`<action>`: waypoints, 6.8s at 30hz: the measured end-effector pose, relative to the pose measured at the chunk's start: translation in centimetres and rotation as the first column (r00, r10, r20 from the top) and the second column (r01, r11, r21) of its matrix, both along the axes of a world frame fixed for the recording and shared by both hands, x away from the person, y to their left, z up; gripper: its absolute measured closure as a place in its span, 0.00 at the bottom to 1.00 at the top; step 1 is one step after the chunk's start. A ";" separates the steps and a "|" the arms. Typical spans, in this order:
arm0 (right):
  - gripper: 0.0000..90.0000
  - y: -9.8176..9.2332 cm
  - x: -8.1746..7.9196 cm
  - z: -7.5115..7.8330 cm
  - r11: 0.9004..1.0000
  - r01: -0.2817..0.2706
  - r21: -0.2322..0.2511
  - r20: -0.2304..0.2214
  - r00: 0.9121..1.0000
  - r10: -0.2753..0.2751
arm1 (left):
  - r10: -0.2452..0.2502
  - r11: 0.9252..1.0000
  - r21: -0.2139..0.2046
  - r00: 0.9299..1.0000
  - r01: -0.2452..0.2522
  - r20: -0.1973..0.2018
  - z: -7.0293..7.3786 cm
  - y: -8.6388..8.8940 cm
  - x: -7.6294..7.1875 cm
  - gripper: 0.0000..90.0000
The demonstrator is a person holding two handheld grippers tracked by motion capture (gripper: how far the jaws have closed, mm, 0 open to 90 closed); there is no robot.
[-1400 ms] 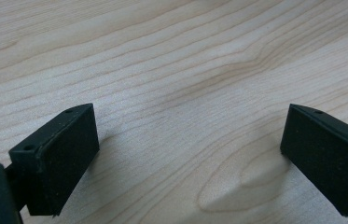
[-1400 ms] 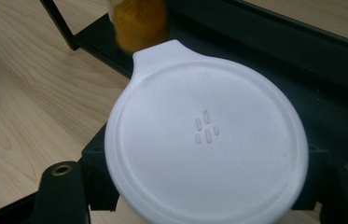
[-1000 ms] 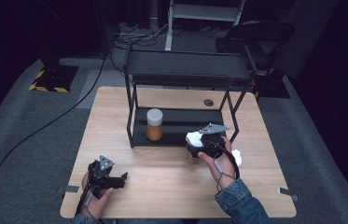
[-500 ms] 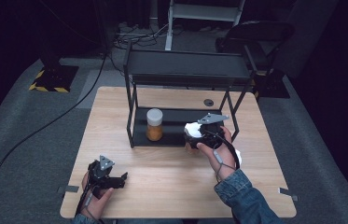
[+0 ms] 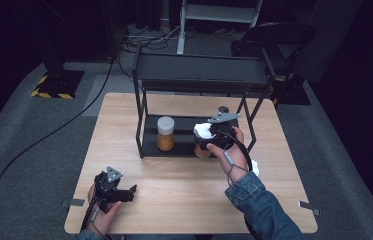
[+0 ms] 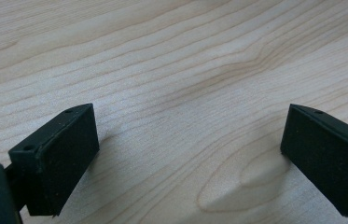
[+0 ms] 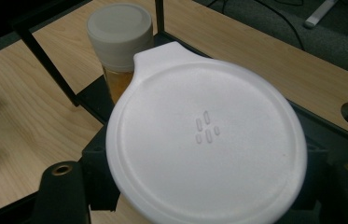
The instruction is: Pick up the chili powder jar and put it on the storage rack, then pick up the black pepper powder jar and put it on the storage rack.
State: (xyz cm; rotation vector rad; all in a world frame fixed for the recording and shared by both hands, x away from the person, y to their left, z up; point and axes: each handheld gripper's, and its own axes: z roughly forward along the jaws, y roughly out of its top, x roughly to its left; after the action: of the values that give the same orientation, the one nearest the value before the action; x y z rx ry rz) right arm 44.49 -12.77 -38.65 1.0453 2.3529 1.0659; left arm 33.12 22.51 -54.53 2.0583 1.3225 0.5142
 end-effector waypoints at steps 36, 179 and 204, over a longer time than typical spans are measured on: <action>0.34 4.4 5.5 -3.5 0.999 -0.029 -0.021 -0.056 0.998 0.028 | 0.001 1.000 -0.002 1.000 -0.001 -0.002 0.0 0.0 0.0 0.04; 0.10 -12.8 -7.7 -0.8 0.997 0.072 0.015 -0.019 0.997 -0.071 | 0.001 1.000 0.001 1.000 -0.001 -0.002 0.0 0.0 0.1 0.04; 0.09 -13.6 -8.5 -4.6 0.997 0.082 0.005 -0.056 0.995 -0.081 | 0.000 1.000 0.001 1.000 0.000 -0.001 0.0 0.0 0.1 0.04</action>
State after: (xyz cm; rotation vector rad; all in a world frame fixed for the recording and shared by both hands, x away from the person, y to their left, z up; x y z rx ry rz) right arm 35.95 -26.38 -43.21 1.1779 2.3294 1.0292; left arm 33.17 22.50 -54.55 2.0596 1.3237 0.5138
